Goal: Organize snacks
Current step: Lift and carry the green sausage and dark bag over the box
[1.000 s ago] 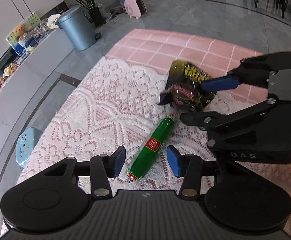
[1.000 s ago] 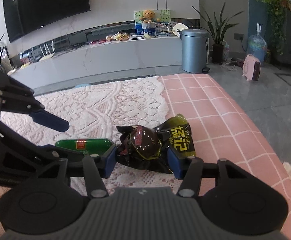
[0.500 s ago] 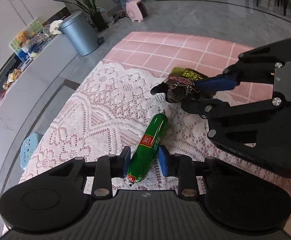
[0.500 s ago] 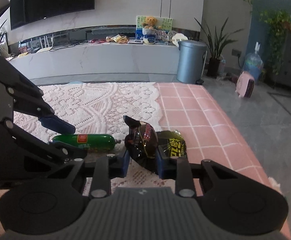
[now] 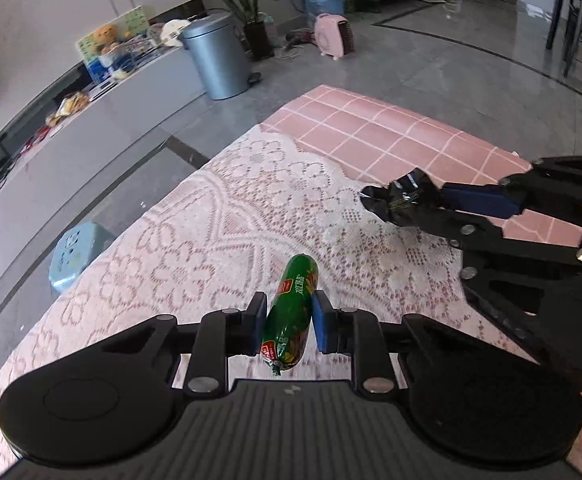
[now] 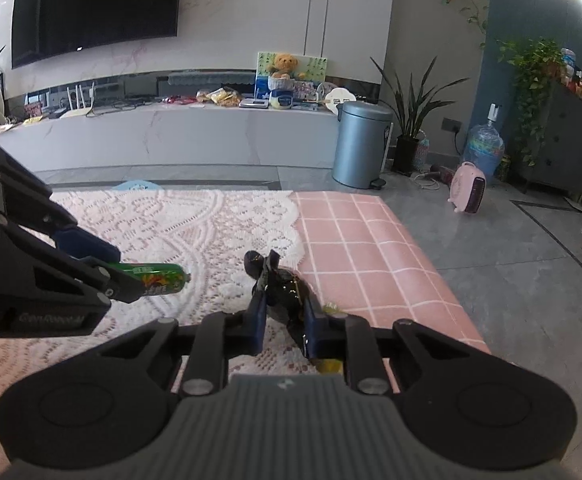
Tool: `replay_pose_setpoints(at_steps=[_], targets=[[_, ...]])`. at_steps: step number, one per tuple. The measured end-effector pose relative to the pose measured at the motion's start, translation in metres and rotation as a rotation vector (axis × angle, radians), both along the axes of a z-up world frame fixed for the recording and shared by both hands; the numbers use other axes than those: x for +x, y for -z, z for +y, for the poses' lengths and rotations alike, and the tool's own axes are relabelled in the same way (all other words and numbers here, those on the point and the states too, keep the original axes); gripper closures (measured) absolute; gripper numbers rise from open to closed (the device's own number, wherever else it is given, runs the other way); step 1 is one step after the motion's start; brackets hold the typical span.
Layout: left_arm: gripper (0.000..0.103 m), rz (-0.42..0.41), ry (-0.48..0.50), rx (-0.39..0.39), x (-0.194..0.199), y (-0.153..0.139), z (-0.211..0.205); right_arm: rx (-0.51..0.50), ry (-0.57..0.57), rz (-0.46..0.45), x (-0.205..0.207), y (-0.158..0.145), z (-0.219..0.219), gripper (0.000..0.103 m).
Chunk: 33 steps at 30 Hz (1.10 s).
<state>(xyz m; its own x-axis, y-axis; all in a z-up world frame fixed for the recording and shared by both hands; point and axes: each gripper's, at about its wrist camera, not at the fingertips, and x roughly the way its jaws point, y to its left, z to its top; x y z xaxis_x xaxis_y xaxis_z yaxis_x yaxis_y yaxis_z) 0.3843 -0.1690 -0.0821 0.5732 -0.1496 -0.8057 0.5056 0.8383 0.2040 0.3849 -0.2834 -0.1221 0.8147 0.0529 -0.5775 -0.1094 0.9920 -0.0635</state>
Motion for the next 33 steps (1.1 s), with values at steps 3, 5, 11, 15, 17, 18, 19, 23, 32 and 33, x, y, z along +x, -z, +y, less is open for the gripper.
replay_pose_setpoints(at_steps=[3,5,11,15,17,18,19,23,32,33], targets=[[0.077,0.005,-0.044,-0.043,-0.011,-0.010,0.010,0.011,-0.010,-0.007,-0.012,-0.008,0.001,0.088],[0.077,0.010,-0.068,-0.095,-0.021,-0.018,0.018,0.006,-0.021,-0.017,-0.020,-0.013,0.003,0.088],[0.077,-0.002,-0.137,-0.197,-0.055,-0.041,0.037,0.013,-0.032,-0.049,-0.047,-0.030,0.006,0.089],[0.077,-0.009,-0.186,-0.253,-0.077,-0.051,0.046,0.003,-0.033,-0.033,-0.065,-0.032,0.008,0.090],[0.078,-0.020,-0.207,-0.287,-0.090,-0.057,0.051,0.010,-0.029,-0.020,-0.073,-0.034,0.008,0.090],[0.078,-0.028,-0.217,-0.298,-0.096,-0.060,0.053,0.016,-0.029,-0.015,-0.077,-0.036,0.008,0.091],[0.077,-0.039,-0.229,-0.306,-0.102,-0.063,0.055,0.024,-0.031,-0.012,-0.082,-0.037,0.008,0.092],[0.078,-0.070,-0.271,-0.348,-0.131,-0.075,0.066,0.028,-0.036,0.008,-0.100,-0.044,0.016,0.103],[0.078,-0.102,-0.342,-0.439,-0.181,-0.090,0.094,0.078,-0.075,0.023,-0.156,-0.060,0.031,0.103],[0.078,-0.104,-0.352,-0.451,-0.185,-0.091,0.098,0.090,-0.077,0.018,-0.163,-0.065,0.032,0.103]])
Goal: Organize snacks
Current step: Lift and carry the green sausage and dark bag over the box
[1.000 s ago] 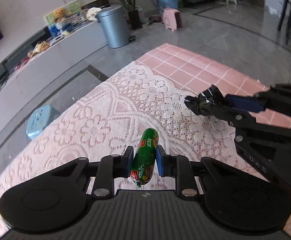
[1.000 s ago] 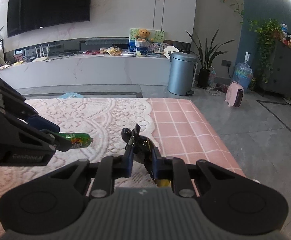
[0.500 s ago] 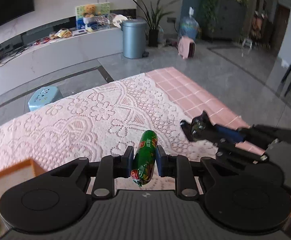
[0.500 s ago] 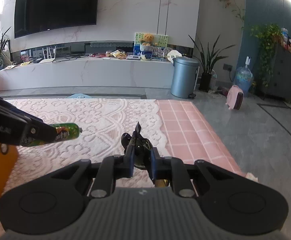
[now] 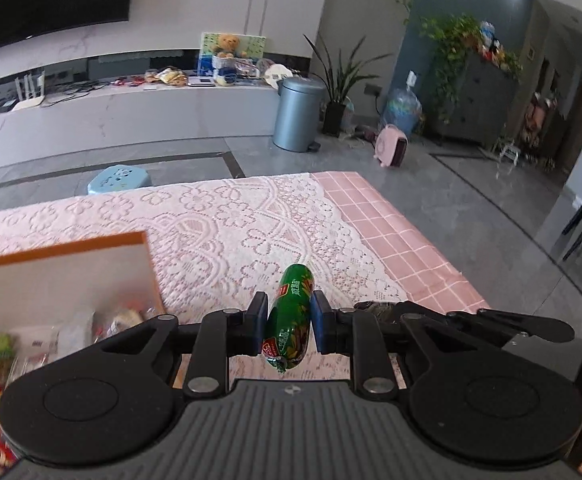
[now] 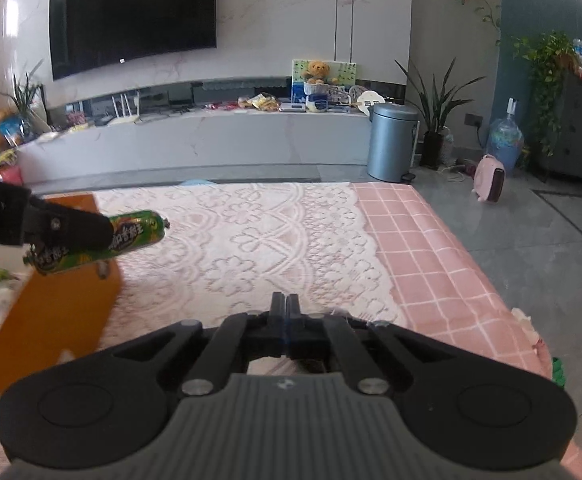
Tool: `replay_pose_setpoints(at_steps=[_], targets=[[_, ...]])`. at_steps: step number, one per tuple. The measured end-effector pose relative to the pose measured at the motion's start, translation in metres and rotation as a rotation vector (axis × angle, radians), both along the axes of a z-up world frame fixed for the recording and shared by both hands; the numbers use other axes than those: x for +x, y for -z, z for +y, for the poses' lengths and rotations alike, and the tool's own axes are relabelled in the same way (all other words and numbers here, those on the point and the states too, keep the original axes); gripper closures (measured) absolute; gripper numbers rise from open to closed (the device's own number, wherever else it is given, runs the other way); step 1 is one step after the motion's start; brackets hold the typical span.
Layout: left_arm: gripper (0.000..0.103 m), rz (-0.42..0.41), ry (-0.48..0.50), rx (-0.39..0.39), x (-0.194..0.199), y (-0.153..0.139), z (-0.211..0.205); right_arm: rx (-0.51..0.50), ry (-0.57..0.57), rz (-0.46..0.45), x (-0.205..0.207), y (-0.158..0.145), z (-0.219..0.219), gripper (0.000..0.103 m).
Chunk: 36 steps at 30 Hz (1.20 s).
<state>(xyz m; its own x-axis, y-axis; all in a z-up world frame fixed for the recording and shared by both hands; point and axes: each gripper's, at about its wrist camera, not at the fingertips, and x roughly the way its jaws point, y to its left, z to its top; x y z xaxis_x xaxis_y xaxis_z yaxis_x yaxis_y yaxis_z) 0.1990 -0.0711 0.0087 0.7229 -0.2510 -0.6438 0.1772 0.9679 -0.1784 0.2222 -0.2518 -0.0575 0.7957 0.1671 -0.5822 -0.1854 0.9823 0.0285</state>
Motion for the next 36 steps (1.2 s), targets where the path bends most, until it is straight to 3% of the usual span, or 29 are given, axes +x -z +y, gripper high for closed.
replay_pose_setpoints(at_steps=[6,7,8,10,19,31,36], targets=[[0.078,-0.019,-0.031,-0.047,-0.018,-0.007,0.016,0.006,-0.030,0.017,-0.016,-0.007,-0.004,0.101],[0.078,-0.023,-0.029,-0.053,-0.018,-0.007,0.017,0.024,-0.034,0.047,-0.012,-0.006,-0.009,0.088],[0.078,-0.025,-0.028,-0.057,-0.018,-0.006,0.016,0.043,-0.030,0.082,-0.008,-0.004,-0.015,0.066],[0.078,-0.022,-0.022,-0.066,-0.014,-0.004,0.011,0.050,-0.002,0.115,-0.001,-0.003,-0.023,0.057],[0.079,0.029,0.021,-0.093,0.021,0.021,-0.014,-0.031,0.041,0.162,0.039,0.030,-0.031,0.057],[0.080,0.178,0.065,0.005,0.050,0.093,-0.057,-0.236,-0.088,0.176,0.078,0.076,-0.022,0.052],[0.080,0.229,0.081,0.031,0.048,0.106,-0.061,-0.261,-0.100,0.173,0.082,0.083,-0.023,0.058]])
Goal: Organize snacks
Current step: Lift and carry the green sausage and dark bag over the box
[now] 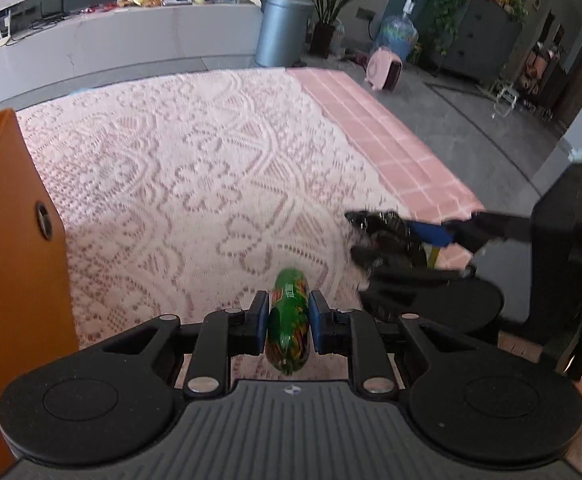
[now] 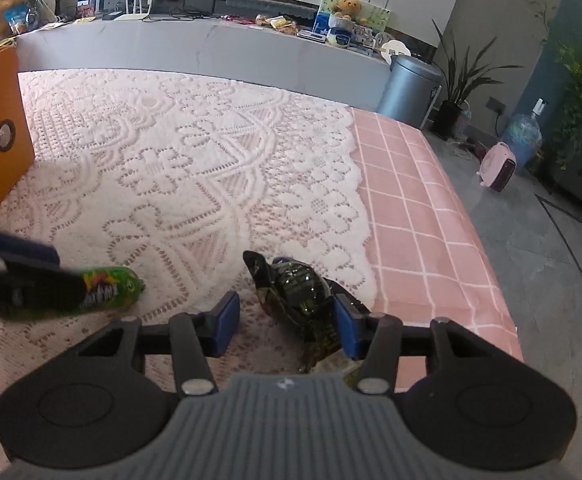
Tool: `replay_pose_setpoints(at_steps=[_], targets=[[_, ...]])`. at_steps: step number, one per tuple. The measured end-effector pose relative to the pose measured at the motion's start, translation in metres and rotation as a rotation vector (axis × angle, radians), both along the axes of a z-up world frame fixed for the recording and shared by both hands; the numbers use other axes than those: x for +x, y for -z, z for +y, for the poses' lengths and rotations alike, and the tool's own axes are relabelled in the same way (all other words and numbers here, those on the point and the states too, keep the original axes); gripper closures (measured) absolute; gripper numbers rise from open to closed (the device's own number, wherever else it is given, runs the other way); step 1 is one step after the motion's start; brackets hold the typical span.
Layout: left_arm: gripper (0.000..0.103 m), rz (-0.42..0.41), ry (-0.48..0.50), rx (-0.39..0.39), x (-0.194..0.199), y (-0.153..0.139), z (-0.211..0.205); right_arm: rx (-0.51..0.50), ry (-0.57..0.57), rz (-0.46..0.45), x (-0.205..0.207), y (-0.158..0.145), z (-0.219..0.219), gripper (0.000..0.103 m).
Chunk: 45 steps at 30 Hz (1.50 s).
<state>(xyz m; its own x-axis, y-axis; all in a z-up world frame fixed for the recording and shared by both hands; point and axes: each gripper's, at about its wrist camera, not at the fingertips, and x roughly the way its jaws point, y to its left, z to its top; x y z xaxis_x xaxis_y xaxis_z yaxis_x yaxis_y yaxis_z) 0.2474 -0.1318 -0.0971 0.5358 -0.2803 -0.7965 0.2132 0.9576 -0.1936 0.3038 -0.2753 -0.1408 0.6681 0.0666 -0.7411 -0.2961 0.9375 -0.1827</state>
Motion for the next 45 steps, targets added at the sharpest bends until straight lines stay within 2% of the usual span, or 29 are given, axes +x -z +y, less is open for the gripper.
replay_pose_setpoints(at_steps=[1,2,4,7,11,14,17,19,25,28,32,35,39,45], targets=[[0.080,0.013,0.006,0.010,0.001,0.003,-0.002,0.005,0.003,-0.001,0.000,0.000,-0.001,0.065],[0.080,0.032,0.014,0.020,0.001,0.006,-0.003,0.006,0.010,-0.003,0.000,-0.001,-0.001,0.067],[0.080,0.054,0.027,0.031,0.001,0.012,-0.005,0.017,0.018,0.002,0.001,-0.001,-0.004,0.067],[0.079,0.042,0.035,0.040,-0.002,0.011,-0.007,0.016,0.024,0.005,-0.001,-0.002,-0.004,0.068],[0.073,0.088,0.055,0.066,0.004,0.016,-0.014,0.019,0.048,-0.011,-0.005,-0.007,-0.006,0.068],[0.069,0.064,0.066,0.099,0.005,0.018,-0.019,0.042,0.076,-0.029,-0.008,-0.012,-0.012,0.068],[0.069,0.054,0.075,0.113,0.006,0.019,-0.023,0.054,0.091,-0.036,-0.009,-0.014,-0.015,0.068],[0.078,0.045,0.093,0.137,0.004,0.019,-0.025,0.057,0.092,-0.045,-0.010,-0.015,-0.015,0.068],[0.079,0.041,0.063,0.121,0.001,0.014,-0.020,0.081,0.095,-0.104,-0.019,-0.027,-0.016,0.068],[0.079,0.011,0.043,0.085,-0.006,-0.001,-0.013,0.099,0.095,-0.162,-0.027,-0.037,-0.018,0.068],[0.079,-0.065,0.015,0.034,-0.022,-0.036,0.000,0.114,0.076,-0.270,-0.037,-0.053,-0.015,0.068],[0.079,-0.125,-0.005,0.006,-0.036,-0.063,0.013,0.124,0.063,-0.316,-0.039,-0.067,-0.010,0.068],[0.079,-0.171,-0.056,-0.010,-0.046,-0.090,0.033,0.157,0.018,-0.323,-0.045,-0.088,0.007,0.068],[0.079,-0.208,-0.125,0.036,-0.061,-0.114,0.066,0.221,-0.087,-0.334,-0.069,-0.126,0.050,0.068]])
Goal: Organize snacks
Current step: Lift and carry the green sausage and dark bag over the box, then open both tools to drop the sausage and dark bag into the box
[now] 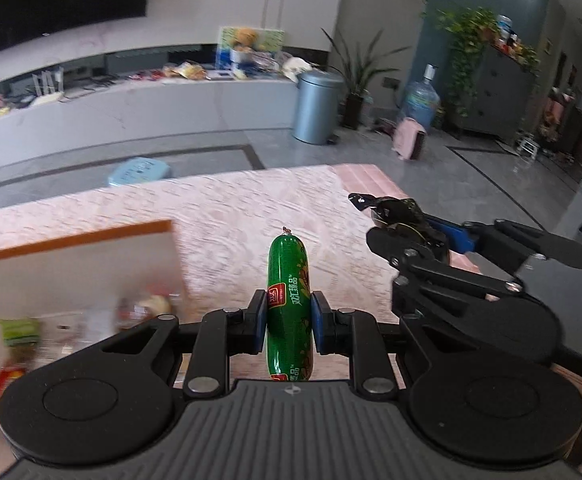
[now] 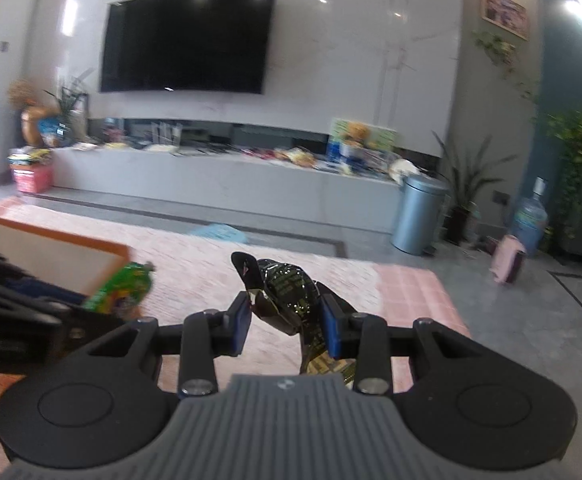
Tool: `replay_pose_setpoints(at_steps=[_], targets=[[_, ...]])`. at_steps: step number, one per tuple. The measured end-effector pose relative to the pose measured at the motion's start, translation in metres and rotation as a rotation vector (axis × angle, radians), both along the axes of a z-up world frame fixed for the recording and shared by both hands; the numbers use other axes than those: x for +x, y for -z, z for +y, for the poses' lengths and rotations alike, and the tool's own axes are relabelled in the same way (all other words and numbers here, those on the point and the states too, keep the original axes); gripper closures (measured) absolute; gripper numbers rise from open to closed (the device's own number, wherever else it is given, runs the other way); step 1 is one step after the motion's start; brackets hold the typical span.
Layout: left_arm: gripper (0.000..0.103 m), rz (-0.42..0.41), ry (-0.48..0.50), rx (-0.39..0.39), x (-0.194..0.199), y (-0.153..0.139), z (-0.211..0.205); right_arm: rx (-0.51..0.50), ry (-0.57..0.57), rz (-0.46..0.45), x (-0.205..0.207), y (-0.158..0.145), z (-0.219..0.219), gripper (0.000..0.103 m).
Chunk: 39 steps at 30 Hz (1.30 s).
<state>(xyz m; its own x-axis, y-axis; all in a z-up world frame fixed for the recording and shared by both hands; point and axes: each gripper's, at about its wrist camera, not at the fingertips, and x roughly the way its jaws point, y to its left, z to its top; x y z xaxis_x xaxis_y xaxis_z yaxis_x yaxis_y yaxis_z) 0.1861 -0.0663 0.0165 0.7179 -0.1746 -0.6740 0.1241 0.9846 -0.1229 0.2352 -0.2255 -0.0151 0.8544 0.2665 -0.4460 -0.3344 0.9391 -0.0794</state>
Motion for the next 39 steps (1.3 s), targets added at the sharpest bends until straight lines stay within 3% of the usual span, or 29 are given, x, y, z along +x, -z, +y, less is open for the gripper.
replay_pose_setpoints(at_steps=[6,15,18,20,23,27,32,36,39], targets=[[0.079,-0.032,-0.054,0.028,-0.019,-0.016,0.040,0.048,-0.077,0.039,-0.020,-0.024,0.042,0.068],[0.079,-0.040,-0.195,0.041,-0.031,-0.019,0.109,0.023,-0.246,0.094,-0.042,-0.039,0.128,0.069],[0.079,-0.013,-0.237,0.026,-0.027,-0.012,0.135,-0.017,-0.290,0.122,-0.042,-0.037,0.159,0.069],[0.079,0.006,-0.271,0.064,-0.022,-0.005,0.148,-0.063,-0.305,0.130,-0.043,-0.034,0.178,0.069],[0.079,0.048,-0.294,0.097,-0.012,0.011,0.163,-0.148,-0.303,0.161,-0.041,-0.025,0.204,0.069],[0.079,0.100,-0.296,0.042,-0.006,0.030,0.183,-0.236,-0.272,0.237,-0.031,-0.003,0.221,0.069],[0.078,0.128,-0.333,0.141,-0.010,0.043,0.191,-0.332,-0.217,0.296,-0.014,0.020,0.235,0.068],[0.078,0.176,-0.335,0.157,-0.007,0.051,0.192,-0.379,-0.196,0.340,-0.003,0.032,0.240,0.068],[0.078,0.204,-0.350,0.212,-0.008,0.057,0.189,-0.408,-0.189,0.357,-0.003,0.037,0.244,0.067]])
